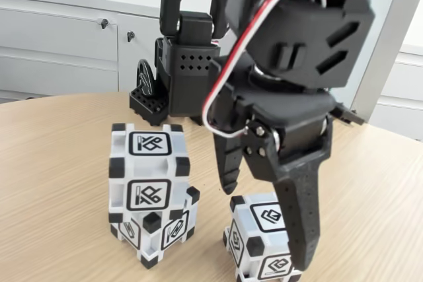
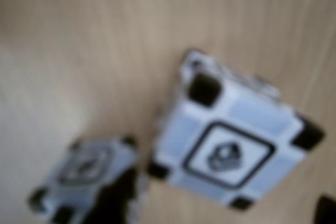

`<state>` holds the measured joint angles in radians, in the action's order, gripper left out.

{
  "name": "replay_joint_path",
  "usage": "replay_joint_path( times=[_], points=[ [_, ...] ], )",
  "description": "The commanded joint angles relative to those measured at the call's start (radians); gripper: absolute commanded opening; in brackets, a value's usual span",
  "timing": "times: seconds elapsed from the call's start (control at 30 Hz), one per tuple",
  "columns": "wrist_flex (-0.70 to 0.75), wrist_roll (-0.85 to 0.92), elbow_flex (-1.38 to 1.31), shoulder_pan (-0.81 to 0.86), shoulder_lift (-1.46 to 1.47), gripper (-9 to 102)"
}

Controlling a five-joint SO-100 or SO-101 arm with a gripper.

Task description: Stack cubes from left to right.

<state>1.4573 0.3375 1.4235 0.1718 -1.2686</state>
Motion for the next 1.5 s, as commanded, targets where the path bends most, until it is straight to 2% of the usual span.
replay_joint_path(
  times=[0.0,0.57,0.87,1.47],
  points=[
    [0.003,-0.021,-0.043,0.006,-0.006,36],
    [-0.086,-0.112,-0.028,-0.078,0.012,35],
    [-0.086,-0.127,-0.057,-0.078,0.232,33],
    [-0.071,-0.137,-0.098,-0.075,0.176,18]
  ],
)
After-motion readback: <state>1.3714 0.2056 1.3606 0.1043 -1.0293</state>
